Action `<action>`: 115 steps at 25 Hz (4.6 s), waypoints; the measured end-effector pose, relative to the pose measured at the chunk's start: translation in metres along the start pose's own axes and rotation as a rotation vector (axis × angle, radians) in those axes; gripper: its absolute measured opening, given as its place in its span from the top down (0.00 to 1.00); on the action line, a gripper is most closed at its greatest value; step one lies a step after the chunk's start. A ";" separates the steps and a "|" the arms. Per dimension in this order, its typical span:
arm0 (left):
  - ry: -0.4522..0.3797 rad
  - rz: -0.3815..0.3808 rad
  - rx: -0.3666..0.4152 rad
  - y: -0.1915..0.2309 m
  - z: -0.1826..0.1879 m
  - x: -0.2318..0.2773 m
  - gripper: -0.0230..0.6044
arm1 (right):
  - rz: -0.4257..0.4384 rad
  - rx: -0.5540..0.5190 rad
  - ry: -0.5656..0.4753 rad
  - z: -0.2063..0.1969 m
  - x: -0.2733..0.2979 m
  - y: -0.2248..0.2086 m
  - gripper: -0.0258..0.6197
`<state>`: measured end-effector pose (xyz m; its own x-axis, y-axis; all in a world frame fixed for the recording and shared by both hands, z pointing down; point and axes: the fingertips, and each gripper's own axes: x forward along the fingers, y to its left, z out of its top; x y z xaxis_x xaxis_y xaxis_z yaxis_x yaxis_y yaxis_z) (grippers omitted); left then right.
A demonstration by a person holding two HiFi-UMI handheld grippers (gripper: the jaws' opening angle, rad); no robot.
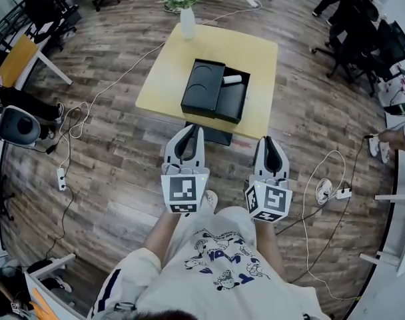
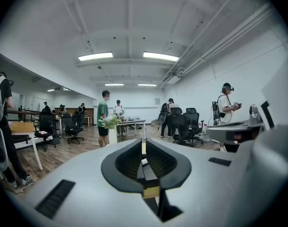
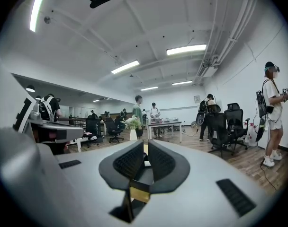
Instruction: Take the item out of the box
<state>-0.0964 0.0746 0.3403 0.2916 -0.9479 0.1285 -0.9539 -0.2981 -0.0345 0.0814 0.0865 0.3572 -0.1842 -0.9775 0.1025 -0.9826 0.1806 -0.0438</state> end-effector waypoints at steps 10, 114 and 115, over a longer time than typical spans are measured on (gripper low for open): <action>0.053 -0.023 0.005 0.009 -0.014 0.057 0.91 | -0.048 0.034 0.025 -0.009 0.044 -0.024 0.89; 1.087 -0.251 0.507 -0.056 -0.238 0.353 0.63 | 0.001 0.119 0.477 -0.134 0.291 -0.169 0.89; 1.094 -0.252 0.519 -0.055 -0.239 0.352 0.63 | 0.001 0.120 0.479 -0.135 0.292 -0.169 0.89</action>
<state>0.0419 -0.2154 0.6247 0.0126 -0.3395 0.9405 -0.6661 -0.7044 -0.2453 0.1904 -0.2143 0.5281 -0.2031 -0.8126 0.5462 -0.9779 0.1399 -0.1555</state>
